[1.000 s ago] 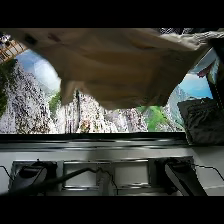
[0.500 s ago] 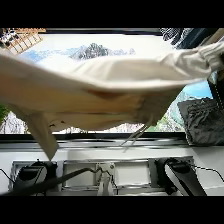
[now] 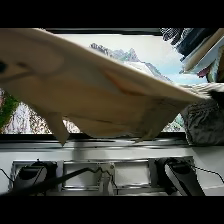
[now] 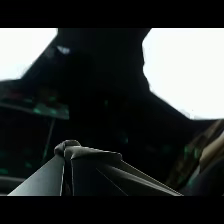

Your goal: Fold the clothes and pants, and hang the long-sleeved shirts on hangers.

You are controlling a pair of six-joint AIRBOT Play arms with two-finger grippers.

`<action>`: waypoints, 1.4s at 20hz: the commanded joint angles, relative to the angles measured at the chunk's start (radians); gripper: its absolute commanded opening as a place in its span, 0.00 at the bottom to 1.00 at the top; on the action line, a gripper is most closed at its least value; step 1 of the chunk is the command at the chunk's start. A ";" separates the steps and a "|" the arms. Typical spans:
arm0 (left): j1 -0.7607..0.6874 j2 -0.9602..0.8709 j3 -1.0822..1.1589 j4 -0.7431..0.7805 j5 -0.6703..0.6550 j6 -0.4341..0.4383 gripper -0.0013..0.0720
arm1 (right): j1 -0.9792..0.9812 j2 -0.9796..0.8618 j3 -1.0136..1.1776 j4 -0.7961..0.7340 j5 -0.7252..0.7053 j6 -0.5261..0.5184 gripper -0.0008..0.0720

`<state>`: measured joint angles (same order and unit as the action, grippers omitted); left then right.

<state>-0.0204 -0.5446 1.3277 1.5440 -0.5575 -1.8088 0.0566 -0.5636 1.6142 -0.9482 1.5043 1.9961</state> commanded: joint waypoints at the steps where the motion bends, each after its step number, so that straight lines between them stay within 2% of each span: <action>1: -0.065 -0.198 -0.002 -0.019 -0.044 0.062 0.02 | 0.000 -0.023 -0.158 -0.194 0.013 0.034 0.05; 4: -0.192 -0.463 -0.002 -0.018 0.032 0.117 0.02 | 0.000 -0.152 -0.326 -0.236 -0.196 -0.033 0.05; 7: -0.278 -0.697 -0.002 0.086 0.267 0.156 0.02 | -0.005 -0.411 -0.363 -0.279 -0.513 -0.180 0.05; 9: -0.279 -0.782 -0.002 0.098 0.364 0.148 0.02 | -0.027 -0.601 -0.314 -0.244 -0.623 -0.193 0.05; 11: -0.269 -0.810 -0.002 0.097 0.345 0.098 0.02 | -0.040 -0.746 -0.264 -0.192 -0.628 -0.201 0.05; 13: -0.258 -0.810 -0.002 0.098 0.312 0.061 0.02 | -0.040 -0.803 -0.257 -0.193 -0.632 -0.211 0.04; 16: -0.223 -0.781 -0.002 0.098 0.201 0.057 0.02 | -0.045 -0.803 -0.256 -0.262 -0.600 -0.211 0.04; 18: -0.212 -0.755 -0.005 0.101 0.065 0.029 0.02 | -0.050 -0.795 -0.258 -0.295 -0.526 -0.218 0.04; 21: -0.232 -0.659 -0.095 0.106 -0.040 0.024 0.02 | -0.050 -0.768 -0.295 -0.352 -0.431 -0.265 0.04; 24: -0.266 -0.488 -0.293 0.105 -0.099 -0.080 0.02 | -0.050 -0.703 -0.407 -0.382 -0.416 -0.300 0.04; 28: -0.369 -0.270 -0.595 0.105 -0.113 -0.233 0.02 | -0.050 -0.640 -0.587 -0.387 -0.446 -0.336 0.04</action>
<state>-0.3286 -0.9512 0.9161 1.6482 -0.6308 -1.9228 0.0067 -1.2438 1.1351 -1.3209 1.0599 1.6901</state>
